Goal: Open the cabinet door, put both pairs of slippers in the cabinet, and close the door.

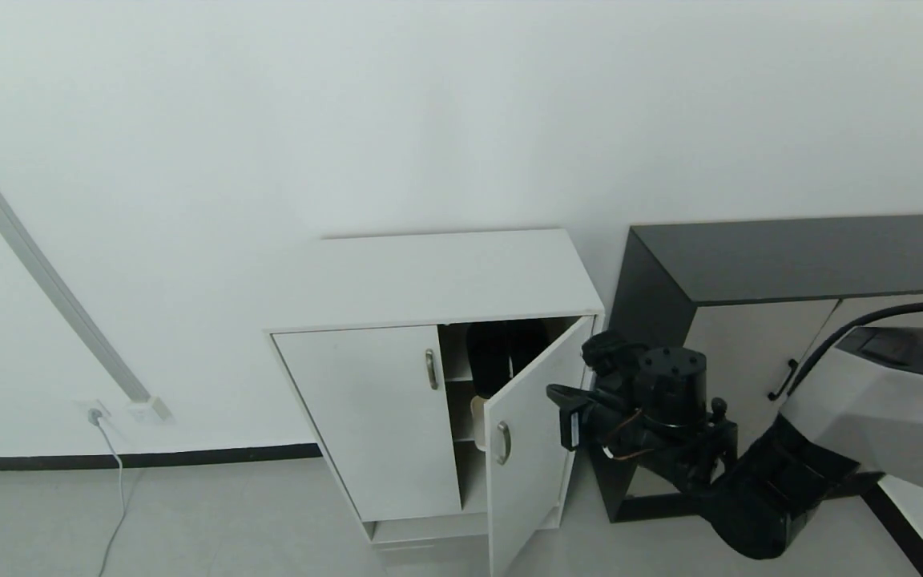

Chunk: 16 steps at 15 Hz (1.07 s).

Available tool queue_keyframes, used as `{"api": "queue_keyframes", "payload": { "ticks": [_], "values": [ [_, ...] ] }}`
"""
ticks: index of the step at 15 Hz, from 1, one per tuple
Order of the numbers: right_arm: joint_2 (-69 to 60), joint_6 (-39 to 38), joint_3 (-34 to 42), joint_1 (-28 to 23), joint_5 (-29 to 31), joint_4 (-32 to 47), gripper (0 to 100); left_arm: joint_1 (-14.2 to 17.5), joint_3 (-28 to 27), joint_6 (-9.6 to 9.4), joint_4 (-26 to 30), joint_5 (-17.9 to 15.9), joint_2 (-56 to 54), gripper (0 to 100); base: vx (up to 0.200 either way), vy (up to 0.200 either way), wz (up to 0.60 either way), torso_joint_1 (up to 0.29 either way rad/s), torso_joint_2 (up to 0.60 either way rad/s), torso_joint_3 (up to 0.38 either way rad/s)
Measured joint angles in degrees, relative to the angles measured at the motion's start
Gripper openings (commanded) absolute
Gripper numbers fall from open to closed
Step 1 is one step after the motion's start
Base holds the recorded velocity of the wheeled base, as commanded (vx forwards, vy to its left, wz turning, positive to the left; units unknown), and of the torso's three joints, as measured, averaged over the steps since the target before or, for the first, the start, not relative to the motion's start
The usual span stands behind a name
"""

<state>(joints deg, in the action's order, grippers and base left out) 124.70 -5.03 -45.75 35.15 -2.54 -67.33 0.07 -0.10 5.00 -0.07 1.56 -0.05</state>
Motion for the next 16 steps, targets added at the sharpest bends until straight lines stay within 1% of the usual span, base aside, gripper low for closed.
{"api": "queue_keyframes", "payload": {
  "ticks": [3,6,9,12,16],
  "values": [
    [-0.28,0.09,8.33,0.00,-6.90,-6.60,0,-0.02,0.00,-0.16,0.00,-0.09,0.00,0,0.000,0.000,0.00,0.000,0.00,0.000],
    [-0.52,0.11,13.48,0.24,-7.86,-8.48,0,0.00,0.00,-0.18,0.00,-0.11,0.00,0,0.200,0.000,0.00,-0.006,0.00,0.005],
    [-0.59,0.11,15.85,0.22,-7.91,-9.34,0,0.00,0.00,-0.18,0.02,-0.15,0.00,0,0.200,0.000,0.00,0.012,0.00,0.002],
    [-0.41,0.11,16.46,0.24,-7.89,-9.53,0,0.00,0.00,-0.10,0.00,-0.12,0.00,0,0.200,0.000,0.00,0.005,0.01,0.004],
    [0.13,0.11,16.62,0.29,-7.86,-9.47,0,0.02,0.00,0.11,0.02,-0.01,0.00,0,0.000,0.000,0.00,0.000,0.00,0.000]
  ]
}}
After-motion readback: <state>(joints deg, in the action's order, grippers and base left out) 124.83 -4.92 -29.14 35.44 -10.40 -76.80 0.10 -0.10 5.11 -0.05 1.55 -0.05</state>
